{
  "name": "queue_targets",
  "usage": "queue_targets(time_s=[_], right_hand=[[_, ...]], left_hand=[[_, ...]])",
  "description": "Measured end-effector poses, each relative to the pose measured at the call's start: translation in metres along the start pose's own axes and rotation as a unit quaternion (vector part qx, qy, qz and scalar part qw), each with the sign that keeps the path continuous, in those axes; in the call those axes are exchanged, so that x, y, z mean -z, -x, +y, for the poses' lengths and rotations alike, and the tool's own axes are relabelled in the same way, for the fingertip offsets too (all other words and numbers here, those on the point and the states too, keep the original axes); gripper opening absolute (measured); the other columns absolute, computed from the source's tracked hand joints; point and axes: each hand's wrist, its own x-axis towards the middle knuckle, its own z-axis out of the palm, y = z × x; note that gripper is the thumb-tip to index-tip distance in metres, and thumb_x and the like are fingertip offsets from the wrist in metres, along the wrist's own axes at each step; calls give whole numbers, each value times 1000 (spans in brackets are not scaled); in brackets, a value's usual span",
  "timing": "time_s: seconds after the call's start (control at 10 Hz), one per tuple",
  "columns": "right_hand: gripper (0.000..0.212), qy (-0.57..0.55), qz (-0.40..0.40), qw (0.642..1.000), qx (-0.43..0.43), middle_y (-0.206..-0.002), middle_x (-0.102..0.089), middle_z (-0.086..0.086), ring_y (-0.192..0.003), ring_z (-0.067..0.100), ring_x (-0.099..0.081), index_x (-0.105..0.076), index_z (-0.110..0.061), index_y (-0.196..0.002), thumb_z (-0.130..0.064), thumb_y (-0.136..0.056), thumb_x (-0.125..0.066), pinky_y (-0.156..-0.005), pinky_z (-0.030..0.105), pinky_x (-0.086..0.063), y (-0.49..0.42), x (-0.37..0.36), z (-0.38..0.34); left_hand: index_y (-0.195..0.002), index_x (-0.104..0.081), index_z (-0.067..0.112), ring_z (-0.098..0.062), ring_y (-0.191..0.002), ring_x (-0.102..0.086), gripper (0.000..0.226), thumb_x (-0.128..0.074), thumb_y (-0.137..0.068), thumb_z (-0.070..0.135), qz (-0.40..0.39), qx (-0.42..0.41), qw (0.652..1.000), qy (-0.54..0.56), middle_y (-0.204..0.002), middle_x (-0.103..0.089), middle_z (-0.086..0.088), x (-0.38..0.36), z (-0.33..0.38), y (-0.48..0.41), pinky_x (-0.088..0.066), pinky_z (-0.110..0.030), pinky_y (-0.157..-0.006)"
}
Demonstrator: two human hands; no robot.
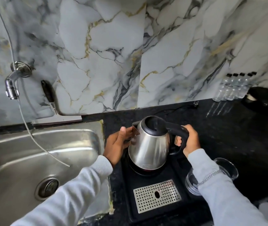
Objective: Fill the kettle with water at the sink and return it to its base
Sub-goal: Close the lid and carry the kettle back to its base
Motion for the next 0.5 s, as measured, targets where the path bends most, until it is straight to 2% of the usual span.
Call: queue_targets(time_s=[0.1, 0.2, 0.3, 0.4, 0.5], right_hand=[[45, -1, -24, 999, -23, -32, -36, 4, -30, 17, -30, -47, -17, -36, -32, -78, -45, -36, 24, -26, -3, 2, -1], [48, 12, -43, 998, -38, -31, -36, 2, -29, 16, -31, -48, -18, -35, -33, -80, -44, -36, 24, -26, -1, 0, -3], [43, 57, -42, 997, -23, -33, -37, 5, -32, 19, -33, -49, -15, -37, -35, -74, -48, -40, 29, -29, 5, 2, 0], [43, 67, -36, 997, -15, -36, -42, 8, -38, 23, -39, -50, -11, -38, -33, -75, -48, -49, 34, -34, 13, 4, 4], [34, 137, -14, 988, 64, -48, -61, 7, -52, 24, -56, -65, -8, -52, -24, -80, -53, -57, 30, -46, 20, 8, -11]], left_hand=[[-103, -69, 29, -5, -100, -69, 36, -35, -97, 39, 13, -9, 1000, -12, -97, -77, 16, -4, -1, 2, -55, -14, -71], [-101, -70, 27, -9, -97, -71, 35, -36, -98, 34, 26, -17, 999, -20, -97, -77, 8, -3, -4, 0, -58, -19, -74], [-101, -68, 14, -14, -88, -71, 36, -37, -98, 31, 45, -13, 999, -17, -96, -73, -8, 1, -6, 1, -59, -21, -71], [-107, -67, 17, -6, -92, -71, 35, -36, -99, 30, 13, -1, 999, -44, -100, -73, -3, 7, -5, 7, -57, -18, -74], [-117, -64, 9, -21, -111, -66, 37, -41, -98, 29, 39, -8, 998, -55, -115, -70, -11, 17, 11, 8, -55, -30, -90]])
